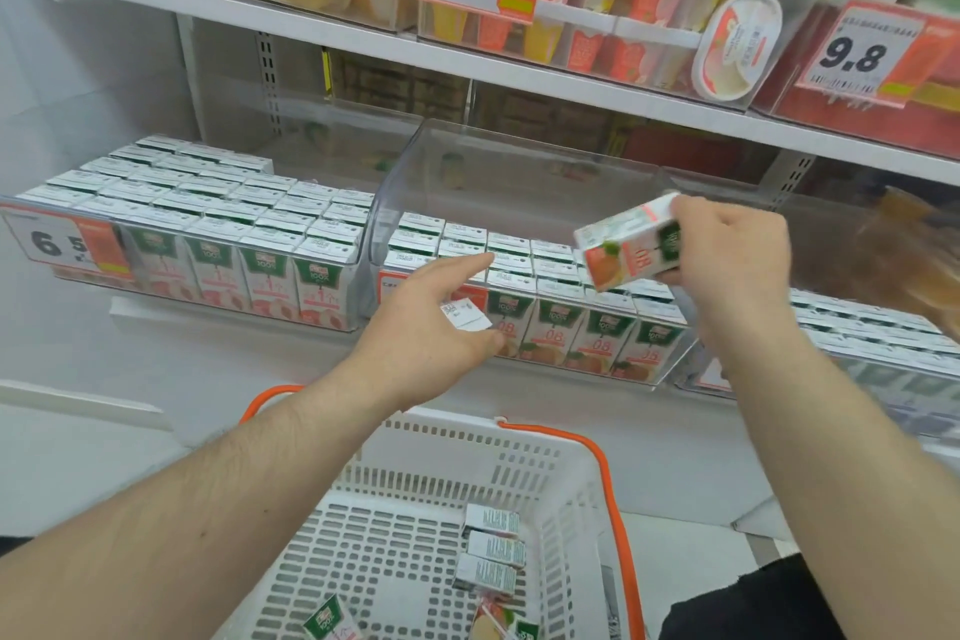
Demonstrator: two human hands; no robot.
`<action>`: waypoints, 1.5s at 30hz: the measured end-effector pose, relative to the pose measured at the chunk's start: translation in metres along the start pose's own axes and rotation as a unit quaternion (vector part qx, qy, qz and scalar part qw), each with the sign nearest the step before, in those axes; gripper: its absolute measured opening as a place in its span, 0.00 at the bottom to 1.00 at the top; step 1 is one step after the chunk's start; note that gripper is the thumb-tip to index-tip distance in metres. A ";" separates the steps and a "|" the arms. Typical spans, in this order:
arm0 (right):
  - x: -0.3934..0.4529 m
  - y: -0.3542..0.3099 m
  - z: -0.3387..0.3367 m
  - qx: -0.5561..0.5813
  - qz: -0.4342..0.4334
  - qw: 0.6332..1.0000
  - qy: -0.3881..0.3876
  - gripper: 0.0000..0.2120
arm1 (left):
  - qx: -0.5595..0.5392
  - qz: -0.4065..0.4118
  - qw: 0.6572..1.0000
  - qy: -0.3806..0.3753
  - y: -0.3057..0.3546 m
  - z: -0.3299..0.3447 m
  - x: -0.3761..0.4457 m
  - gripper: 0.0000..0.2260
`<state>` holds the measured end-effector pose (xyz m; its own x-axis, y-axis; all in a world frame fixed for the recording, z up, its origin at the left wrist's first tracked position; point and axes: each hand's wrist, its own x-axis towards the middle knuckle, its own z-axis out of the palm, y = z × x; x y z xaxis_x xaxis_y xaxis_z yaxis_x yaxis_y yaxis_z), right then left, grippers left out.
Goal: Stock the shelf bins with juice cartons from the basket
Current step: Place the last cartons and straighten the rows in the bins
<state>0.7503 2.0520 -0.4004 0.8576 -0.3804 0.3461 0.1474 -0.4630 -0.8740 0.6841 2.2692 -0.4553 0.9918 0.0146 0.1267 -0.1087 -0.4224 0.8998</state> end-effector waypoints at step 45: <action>-0.031 -0.009 0.043 -0.129 -0.167 0.960 -0.184 0.12 | -0.469 -0.224 0.854 -0.001 -0.012 -0.011 0.008 0.24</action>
<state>0.7437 2.1023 -0.4175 0.9068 0.1096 0.4071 0.3579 -0.7105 -0.6059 0.6927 2.2845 -0.4606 0.9481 -0.0169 -0.3177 0.2764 0.5382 0.7962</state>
